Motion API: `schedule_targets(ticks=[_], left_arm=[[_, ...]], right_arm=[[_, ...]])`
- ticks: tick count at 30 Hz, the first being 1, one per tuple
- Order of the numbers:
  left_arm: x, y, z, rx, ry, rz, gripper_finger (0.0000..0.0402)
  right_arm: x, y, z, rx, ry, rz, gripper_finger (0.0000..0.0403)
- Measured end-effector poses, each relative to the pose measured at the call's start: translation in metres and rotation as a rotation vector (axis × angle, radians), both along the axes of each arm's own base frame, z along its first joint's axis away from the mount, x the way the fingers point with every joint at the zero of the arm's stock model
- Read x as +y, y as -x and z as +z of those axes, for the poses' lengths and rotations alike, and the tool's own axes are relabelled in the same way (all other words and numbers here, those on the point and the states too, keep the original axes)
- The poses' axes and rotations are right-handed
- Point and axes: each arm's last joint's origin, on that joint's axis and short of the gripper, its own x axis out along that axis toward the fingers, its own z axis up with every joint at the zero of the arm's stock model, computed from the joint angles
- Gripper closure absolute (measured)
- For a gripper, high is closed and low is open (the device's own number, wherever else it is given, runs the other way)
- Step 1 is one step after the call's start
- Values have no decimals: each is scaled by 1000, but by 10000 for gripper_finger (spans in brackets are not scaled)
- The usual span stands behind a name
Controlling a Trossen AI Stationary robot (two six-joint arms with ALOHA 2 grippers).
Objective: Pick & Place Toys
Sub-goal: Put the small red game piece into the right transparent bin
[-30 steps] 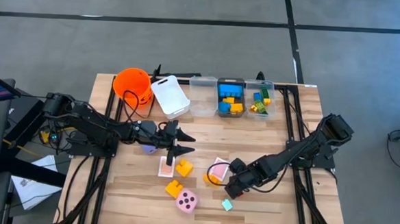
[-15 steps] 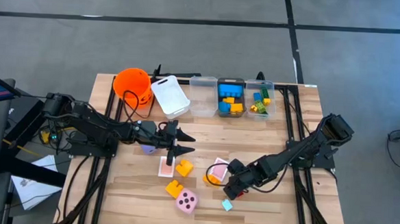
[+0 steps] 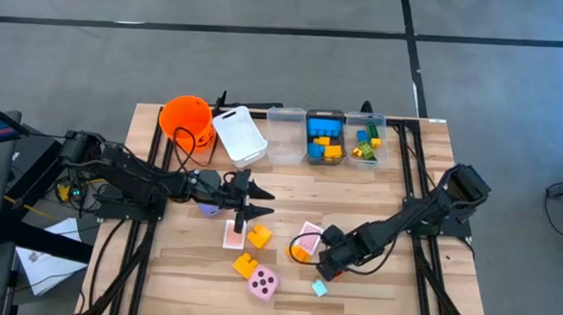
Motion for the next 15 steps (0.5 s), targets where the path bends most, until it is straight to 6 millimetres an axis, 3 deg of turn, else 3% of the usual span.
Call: schedule_targets(ticks=[5, 15], left_arm=[[0, 0, 0, -4, 1, 0, 204], [0, 0, 0, -4, 1, 0, 204]], right_arm=[[-1, 2, -5, 58, 33, -6, 81], [-19, 32, -2, 296, 180, -171, 81]])
